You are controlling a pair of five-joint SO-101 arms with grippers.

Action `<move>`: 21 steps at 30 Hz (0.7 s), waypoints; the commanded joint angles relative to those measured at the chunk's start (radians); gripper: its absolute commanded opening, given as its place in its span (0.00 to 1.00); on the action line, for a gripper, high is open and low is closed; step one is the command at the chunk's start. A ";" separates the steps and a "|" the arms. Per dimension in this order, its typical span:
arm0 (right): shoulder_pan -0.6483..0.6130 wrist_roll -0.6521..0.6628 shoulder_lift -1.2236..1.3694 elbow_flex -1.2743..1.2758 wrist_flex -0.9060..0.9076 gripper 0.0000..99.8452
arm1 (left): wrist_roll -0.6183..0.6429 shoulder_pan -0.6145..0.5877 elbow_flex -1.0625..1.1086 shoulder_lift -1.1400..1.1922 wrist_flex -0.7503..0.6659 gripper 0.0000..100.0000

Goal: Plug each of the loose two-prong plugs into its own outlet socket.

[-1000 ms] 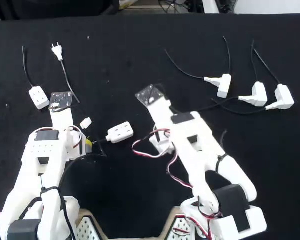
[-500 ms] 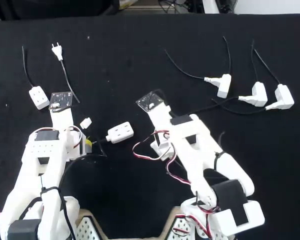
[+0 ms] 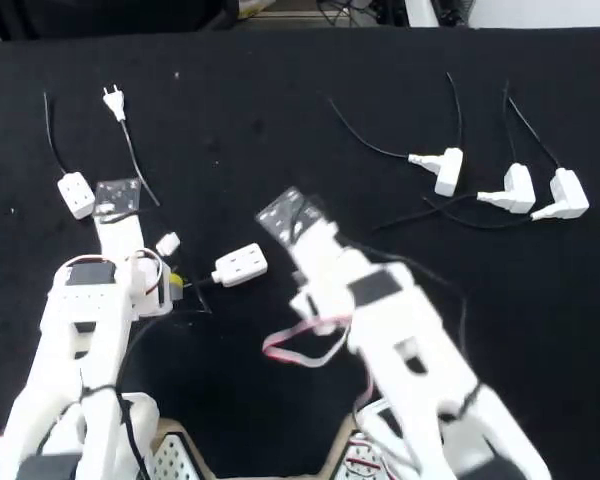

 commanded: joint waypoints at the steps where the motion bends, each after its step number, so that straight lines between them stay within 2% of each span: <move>1: -0.135 -0.089 -0.130 0.064 -0.158 0.01 | 0.035 -0.004 -0.036 -0.221 0.052 0.23; 6: -0.304 -0.195 -0.134 0.128 -0.381 0.01 | 0.037 0.004 0.116 -0.585 0.054 0.23; 10: -0.414 -0.222 -0.134 0.182 -0.545 0.01 | 0.037 0.007 0.228 -0.844 0.049 0.23; 16: -0.448 -0.241 -0.133 0.197 -0.588 0.01 | 0.037 0.105 0.306 -1.131 0.127 0.23; 21: -0.448 -0.241 -0.133 0.197 -0.586 0.01 | 0.032 0.165 0.354 -1.198 0.133 0.23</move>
